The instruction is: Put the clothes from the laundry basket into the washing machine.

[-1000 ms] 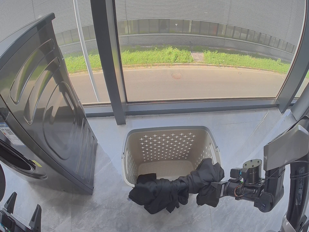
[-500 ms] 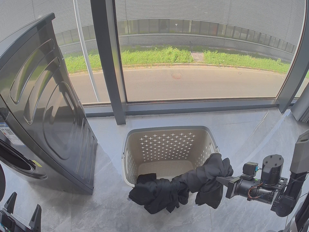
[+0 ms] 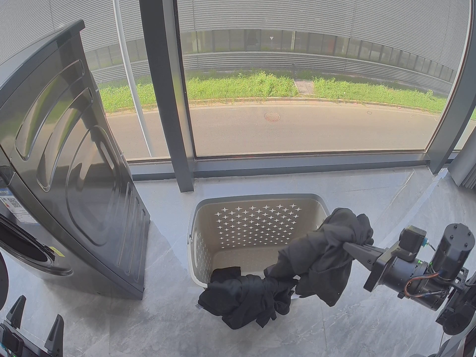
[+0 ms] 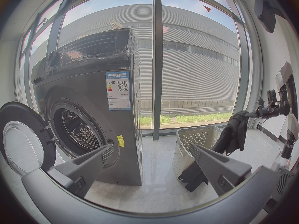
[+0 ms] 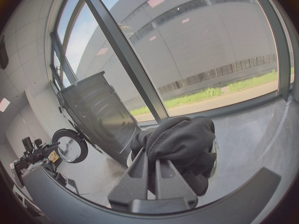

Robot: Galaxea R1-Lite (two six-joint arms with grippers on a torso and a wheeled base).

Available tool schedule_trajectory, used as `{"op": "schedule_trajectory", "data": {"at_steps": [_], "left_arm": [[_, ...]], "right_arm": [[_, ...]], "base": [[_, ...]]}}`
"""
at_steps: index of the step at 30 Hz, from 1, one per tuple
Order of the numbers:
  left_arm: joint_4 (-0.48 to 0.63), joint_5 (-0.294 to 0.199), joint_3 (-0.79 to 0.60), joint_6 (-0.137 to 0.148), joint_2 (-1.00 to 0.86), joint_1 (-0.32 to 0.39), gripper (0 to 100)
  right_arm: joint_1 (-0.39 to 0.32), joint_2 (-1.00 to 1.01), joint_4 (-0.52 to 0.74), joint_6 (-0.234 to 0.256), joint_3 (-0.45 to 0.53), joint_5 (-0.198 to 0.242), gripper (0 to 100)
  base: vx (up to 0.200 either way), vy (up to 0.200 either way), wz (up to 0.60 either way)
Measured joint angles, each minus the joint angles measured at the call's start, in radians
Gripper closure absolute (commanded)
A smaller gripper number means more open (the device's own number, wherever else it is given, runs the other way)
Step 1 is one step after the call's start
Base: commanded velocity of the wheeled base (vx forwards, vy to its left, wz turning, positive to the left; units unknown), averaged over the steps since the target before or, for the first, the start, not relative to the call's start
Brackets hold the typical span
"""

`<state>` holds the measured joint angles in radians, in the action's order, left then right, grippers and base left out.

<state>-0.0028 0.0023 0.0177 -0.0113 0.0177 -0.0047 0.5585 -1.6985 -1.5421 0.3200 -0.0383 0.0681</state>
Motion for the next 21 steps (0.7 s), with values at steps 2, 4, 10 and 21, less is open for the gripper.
{"op": "schedule_trajectory", "data": {"at_steps": [2, 4, 10, 21], "left_arm": [[0.0, 0.0, 0.0, 0.002, 0.0, 0.0, 0], [0.0, 0.0, 0.0, 0.002, 0.0, 0.0, 0], [0.0, 0.0, 0.0, 0.003, 0.0, 0.0, 0], [0.0, 0.0, 0.0, 0.003, 0.0, 0.0, 0]], "right_arm": [[0.0, 0.026, 0.004, -0.011, -0.024, -0.001, 100], [-0.003, 0.049, 0.021, -0.036, -0.059, -0.002, 100], [-0.002, 0.122, 0.164, -0.086, -0.147, -0.006, 100], [0.009, 0.23, 0.266, -0.17, -0.21, -0.069, 100]], "base": [[0.0, 0.0, 0.0], [0.0, 0.0, 0.0], [0.0, 0.0, 0.0], [-0.164, 0.0, 0.0]]}}
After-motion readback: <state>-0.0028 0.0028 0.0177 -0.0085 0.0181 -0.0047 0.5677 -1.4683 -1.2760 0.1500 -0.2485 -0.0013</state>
